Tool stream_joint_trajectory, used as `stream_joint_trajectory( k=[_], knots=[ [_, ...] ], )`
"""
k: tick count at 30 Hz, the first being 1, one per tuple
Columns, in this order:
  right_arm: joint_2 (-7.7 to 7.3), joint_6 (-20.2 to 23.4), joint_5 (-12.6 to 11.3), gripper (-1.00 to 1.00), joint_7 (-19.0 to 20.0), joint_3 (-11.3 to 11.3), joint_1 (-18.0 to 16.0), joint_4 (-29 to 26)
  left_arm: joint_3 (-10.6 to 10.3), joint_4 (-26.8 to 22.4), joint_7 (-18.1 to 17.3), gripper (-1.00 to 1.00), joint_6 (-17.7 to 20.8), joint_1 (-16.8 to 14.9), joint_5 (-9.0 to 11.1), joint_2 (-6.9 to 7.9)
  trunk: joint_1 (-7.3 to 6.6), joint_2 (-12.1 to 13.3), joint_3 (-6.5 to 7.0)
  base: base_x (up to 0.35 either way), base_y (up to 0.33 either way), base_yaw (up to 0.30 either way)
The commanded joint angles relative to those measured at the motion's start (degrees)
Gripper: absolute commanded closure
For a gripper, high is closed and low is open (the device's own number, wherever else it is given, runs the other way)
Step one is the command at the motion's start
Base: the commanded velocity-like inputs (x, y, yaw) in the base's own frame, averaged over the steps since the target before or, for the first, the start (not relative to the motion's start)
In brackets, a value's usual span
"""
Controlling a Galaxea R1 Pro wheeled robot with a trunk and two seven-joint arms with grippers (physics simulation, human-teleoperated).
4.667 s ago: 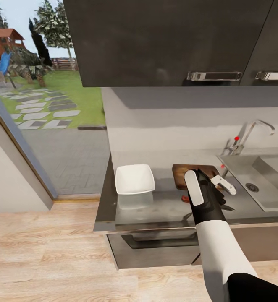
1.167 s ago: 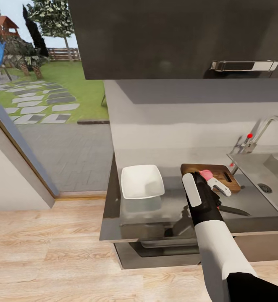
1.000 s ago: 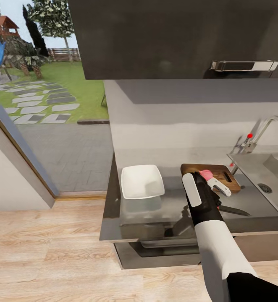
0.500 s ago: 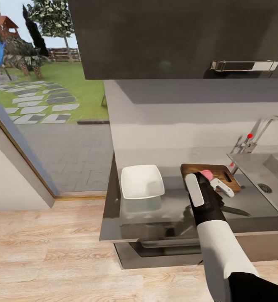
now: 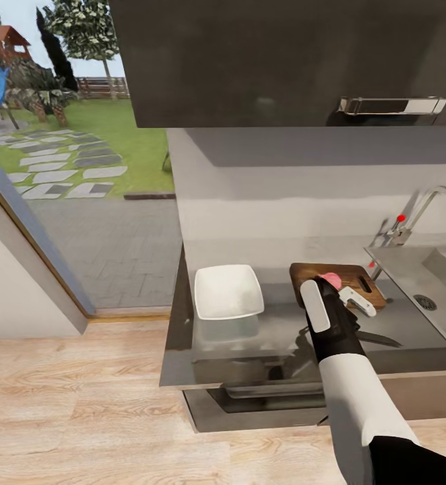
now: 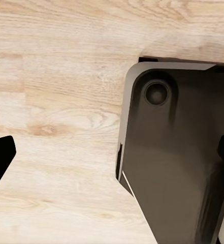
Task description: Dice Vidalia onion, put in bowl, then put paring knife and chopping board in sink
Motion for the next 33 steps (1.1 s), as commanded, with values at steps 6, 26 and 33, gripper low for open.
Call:
stream_joint_trajectory(
  k=[6, 26, 33],
  knots=[
    [0.01, 0.61, -0.11, -1.00, -0.16, -0.10, -0.04, 0.00, -0.47, -0.09, 0.50, -1.00, -0.15, 0.01, 0.56, 0.09, 0.04, -0.11, -0.10, 0.000, 0.000, 0.000],
    [-0.60, 0.67, -0.11, -1.00, -0.16, -0.89, -0.04, 0.10, -0.47, -0.09, 0.50, -1.00, -0.15, 0.01, 0.56, 0.11, 0.04, -0.11, -0.10, -0.019, -0.035, 0.000],
    [-0.61, 0.67, -0.11, -1.00, -0.16, -0.96, -0.04, 0.38, -0.51, -0.09, 0.50, -1.00, -0.15, 0.00, 0.59, 0.10, 0.04, -0.11, -0.10, -0.002, -0.001, 0.000]
  ],
)
